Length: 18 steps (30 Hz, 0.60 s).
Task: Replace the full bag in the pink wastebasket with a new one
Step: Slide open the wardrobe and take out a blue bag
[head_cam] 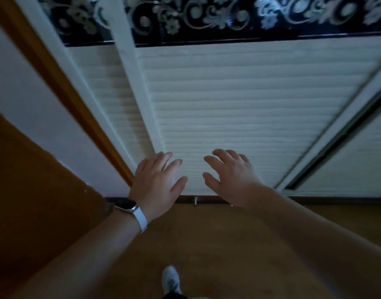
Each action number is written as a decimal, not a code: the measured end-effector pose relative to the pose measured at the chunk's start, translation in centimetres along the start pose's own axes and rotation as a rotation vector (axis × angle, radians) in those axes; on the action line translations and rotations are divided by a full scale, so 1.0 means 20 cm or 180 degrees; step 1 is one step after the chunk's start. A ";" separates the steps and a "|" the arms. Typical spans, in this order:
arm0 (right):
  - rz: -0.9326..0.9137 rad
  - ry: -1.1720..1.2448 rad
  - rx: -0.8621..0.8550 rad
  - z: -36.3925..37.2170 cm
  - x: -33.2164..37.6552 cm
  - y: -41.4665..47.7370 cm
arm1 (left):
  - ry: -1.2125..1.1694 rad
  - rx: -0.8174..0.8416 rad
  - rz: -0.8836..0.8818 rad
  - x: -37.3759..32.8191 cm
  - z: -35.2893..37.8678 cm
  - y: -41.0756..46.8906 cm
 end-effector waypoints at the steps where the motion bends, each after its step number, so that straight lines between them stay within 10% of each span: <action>1: 0.0074 -0.0019 -0.0036 -0.03 -0.05 0.00 | -0.0022 0.0008 0.0096 -0.04 0.02 0.05; 18: 0.2742 -0.0298 -0.0936 -0.41 -0.92 -0.54 | -0.0640 0.0063 0.2765 -1.11 0.24 0.91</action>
Point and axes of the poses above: each hand's wrist, its own y-axis towards the middle knuckle, its own z-axis out of the palm, x = y × z, the point moved 10 cm from there along y, towards the middle knuckle, and after that the axes turned 9 degrees about y, right-handed, at the moved point
